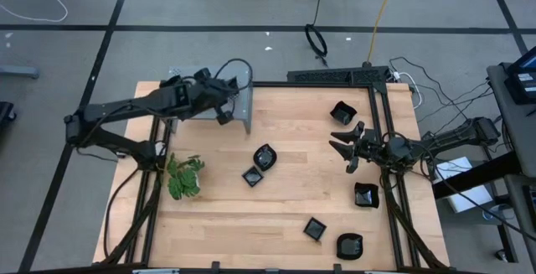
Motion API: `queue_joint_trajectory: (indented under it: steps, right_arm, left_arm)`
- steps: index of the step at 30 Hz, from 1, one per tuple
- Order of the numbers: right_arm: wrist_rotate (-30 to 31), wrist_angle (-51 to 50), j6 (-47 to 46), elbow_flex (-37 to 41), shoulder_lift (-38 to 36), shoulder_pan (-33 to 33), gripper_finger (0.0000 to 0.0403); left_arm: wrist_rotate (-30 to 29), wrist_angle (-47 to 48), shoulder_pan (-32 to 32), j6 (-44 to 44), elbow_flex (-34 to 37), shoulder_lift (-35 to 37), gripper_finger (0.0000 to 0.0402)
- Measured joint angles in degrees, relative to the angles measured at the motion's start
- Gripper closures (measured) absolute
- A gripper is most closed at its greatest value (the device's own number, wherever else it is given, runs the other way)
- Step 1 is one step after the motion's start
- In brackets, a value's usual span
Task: Pick & Place Mini shaped plates
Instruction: Stack the square plate on top of the square plate on the shelf
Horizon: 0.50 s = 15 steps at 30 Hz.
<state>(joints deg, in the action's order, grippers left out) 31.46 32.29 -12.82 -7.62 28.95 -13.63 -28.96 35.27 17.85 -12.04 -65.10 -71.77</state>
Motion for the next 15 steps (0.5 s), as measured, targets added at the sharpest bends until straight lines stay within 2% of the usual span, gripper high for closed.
queue_joint_trajectory:
  steps: [7,15]
  right_arm:
    - [0.0,0.0,0.0,0.0,0.0,0.0,0.0261]
    - [0.0,0.0,0.0,0.0,0.0,0.0,0.0261]
  left_arm:
    - [-4.3,0.2,1.4,-1.8,0.0,-3.4,0.0394]
    - [-4.3,0.2,0.9,1.9,0.0,-3.7,0.0392]
